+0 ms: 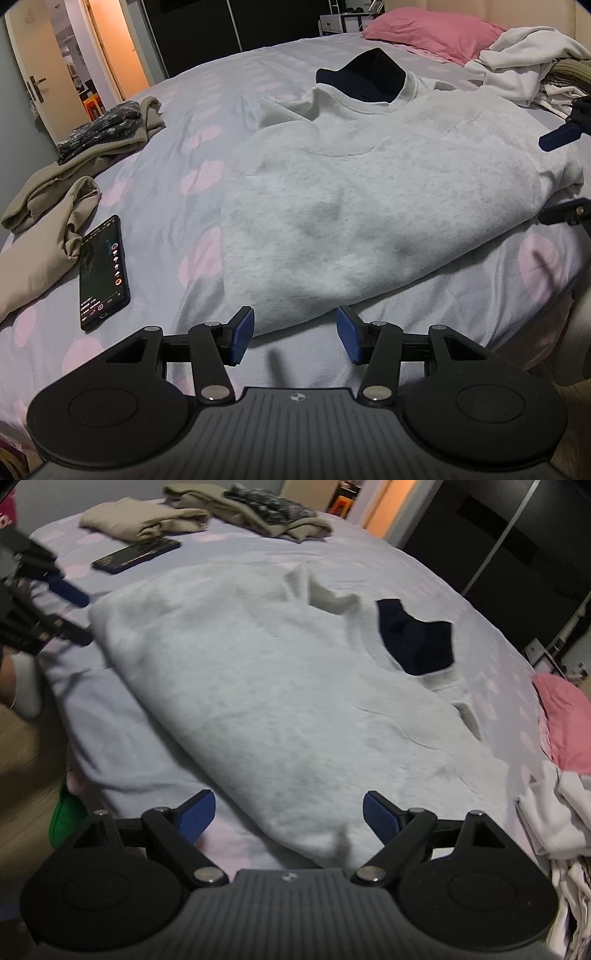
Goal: Fold clothes
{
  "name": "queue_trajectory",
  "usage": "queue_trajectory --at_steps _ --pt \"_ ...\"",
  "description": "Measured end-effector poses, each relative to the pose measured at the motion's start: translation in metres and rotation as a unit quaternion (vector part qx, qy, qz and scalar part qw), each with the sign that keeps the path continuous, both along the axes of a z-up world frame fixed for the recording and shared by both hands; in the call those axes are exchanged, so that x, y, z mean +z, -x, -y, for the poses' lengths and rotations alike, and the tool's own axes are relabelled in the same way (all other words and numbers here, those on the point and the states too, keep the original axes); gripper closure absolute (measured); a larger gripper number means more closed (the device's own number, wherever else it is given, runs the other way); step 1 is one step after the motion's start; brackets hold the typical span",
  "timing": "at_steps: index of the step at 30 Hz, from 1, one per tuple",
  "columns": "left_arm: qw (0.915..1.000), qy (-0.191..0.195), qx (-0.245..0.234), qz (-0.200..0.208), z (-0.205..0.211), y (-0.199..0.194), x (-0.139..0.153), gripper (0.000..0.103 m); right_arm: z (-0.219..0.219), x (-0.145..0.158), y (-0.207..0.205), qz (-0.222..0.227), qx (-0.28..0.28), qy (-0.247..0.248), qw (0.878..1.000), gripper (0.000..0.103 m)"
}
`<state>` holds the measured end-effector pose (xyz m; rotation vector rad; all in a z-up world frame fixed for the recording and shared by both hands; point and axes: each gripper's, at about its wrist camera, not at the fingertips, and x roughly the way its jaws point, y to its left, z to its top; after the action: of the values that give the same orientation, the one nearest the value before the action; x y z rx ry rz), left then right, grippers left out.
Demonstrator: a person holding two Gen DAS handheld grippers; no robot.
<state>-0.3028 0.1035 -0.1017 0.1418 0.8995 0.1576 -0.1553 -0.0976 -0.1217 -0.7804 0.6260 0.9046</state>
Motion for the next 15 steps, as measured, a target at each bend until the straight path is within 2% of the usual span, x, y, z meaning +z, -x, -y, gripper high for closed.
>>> queue_trajectory --at_steps 4,7,9,12,15 --pt "0.9997 -0.017 -0.018 0.006 0.007 0.001 -0.001 0.055 0.002 -0.002 0.001 0.007 0.009 0.006 1.000 0.015" --pt "0.9954 -0.064 -0.066 0.024 0.022 0.004 -0.002 0.054 0.003 -0.003 0.006 0.036 0.049 0.029 0.998 0.015" --pt "0.9858 -0.119 -0.110 0.045 0.037 0.008 -0.007 0.044 0.006 -0.004 0.011 0.079 0.092 0.053 0.991 0.015" --pt "0.9654 -0.199 -0.161 0.051 0.057 0.010 -0.023 0.043 0.013 -0.008 0.016 0.134 0.147 0.088 0.976 0.015" --pt "0.9474 -0.246 -0.201 0.040 0.070 0.013 -0.041 0.043 0.022 -0.012 0.015 0.153 0.174 0.110 0.967 0.015"
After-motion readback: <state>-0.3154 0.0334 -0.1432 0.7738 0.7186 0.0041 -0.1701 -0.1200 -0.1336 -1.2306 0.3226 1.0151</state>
